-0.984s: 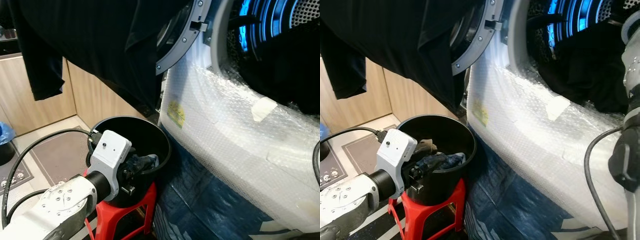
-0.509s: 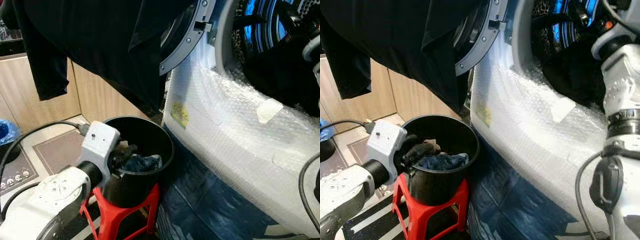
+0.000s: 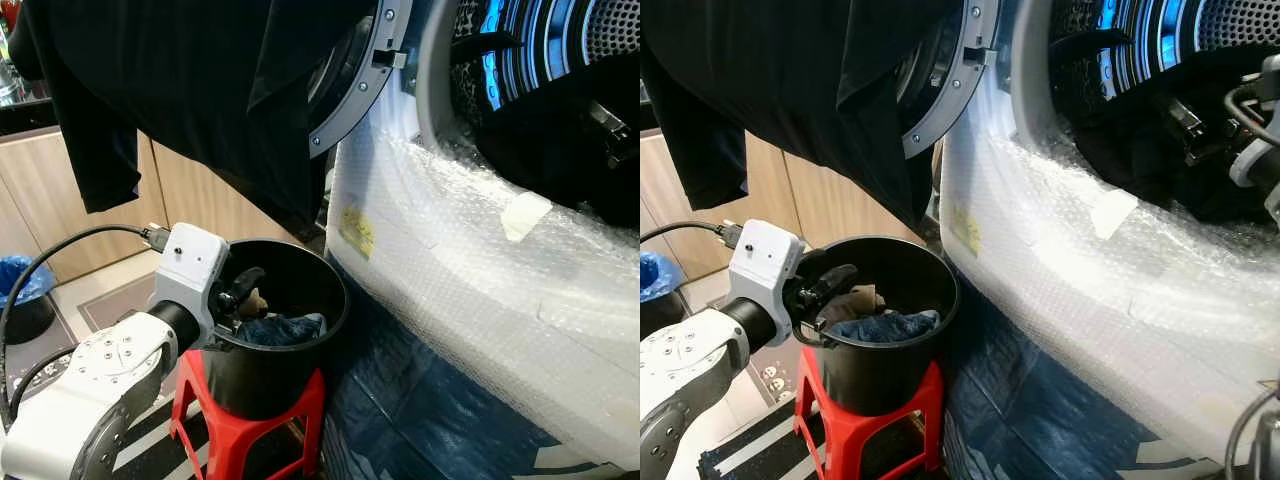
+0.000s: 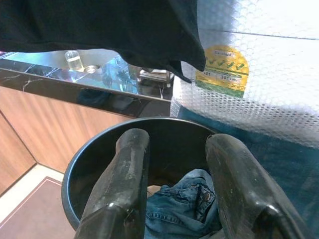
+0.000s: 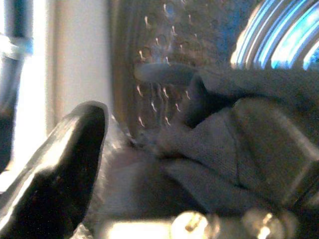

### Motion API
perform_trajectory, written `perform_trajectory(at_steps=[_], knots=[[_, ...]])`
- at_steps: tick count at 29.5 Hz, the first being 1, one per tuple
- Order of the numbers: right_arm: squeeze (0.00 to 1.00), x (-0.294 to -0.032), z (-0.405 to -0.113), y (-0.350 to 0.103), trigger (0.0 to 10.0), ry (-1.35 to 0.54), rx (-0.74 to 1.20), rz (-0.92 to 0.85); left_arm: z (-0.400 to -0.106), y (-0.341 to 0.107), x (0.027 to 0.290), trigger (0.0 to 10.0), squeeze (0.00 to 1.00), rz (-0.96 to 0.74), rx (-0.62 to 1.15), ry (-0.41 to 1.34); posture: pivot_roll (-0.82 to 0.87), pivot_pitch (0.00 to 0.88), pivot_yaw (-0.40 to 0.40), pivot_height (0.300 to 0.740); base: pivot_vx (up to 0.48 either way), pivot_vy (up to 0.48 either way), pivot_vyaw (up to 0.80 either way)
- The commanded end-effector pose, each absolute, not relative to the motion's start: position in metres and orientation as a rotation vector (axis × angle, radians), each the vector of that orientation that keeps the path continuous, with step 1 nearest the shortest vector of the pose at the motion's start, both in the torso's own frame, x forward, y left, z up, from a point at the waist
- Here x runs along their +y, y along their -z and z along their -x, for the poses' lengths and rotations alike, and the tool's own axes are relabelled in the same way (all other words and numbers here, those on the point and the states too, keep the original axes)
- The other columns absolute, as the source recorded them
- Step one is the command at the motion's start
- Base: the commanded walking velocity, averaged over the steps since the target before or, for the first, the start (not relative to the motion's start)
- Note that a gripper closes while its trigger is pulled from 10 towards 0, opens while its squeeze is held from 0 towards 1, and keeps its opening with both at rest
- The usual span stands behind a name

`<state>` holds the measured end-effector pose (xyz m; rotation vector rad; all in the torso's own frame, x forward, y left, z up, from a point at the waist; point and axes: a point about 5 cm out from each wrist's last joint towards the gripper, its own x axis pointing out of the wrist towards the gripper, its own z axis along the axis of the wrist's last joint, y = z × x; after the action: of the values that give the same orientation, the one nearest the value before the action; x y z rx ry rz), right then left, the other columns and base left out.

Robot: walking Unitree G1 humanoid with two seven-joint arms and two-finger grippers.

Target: Clothes washing

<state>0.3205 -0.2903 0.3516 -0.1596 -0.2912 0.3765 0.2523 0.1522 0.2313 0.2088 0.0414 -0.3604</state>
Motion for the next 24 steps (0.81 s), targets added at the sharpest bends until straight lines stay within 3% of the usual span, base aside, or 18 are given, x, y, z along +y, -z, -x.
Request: perform_trajectory(at_steps=[1,9,17,24], knots=[[0.0,-0.28,-0.308,-0.357,10.0,-0.491,-0.303,0.153,-0.254,-0.233,0.151,10.0,0.0,-0.225,0.023,0.361,0.0,0.013,-0.111,0.74,0.0,0.0,0.0],[0.0,-0.258,-0.282,-0.341,10.0,-0.644,-0.258,0.216,-0.259,-0.231,0.158,10.0,0.0,-0.237,0.033,0.323,0.01,0.016,-0.108,0.74,0.0,0.0,0.0],[0.0,-0.234,-0.256,-0.321,10.0,-0.817,-0.339,0.12,-0.262,-0.227,0.163,10.0,0.0,-0.27,-0.012,0.281,0.01,0.001,-0.103,0.74,0.0,0.0,0.0],[0.0,-0.201,-0.246,-0.268,10.0,-0.956,-0.224,-0.015,-0.266,-0.203,0.158,10.0,0.0,-0.343,0.018,0.341,0.01,0.0,-0.09,0.74,0.0,0.0,0.0]])
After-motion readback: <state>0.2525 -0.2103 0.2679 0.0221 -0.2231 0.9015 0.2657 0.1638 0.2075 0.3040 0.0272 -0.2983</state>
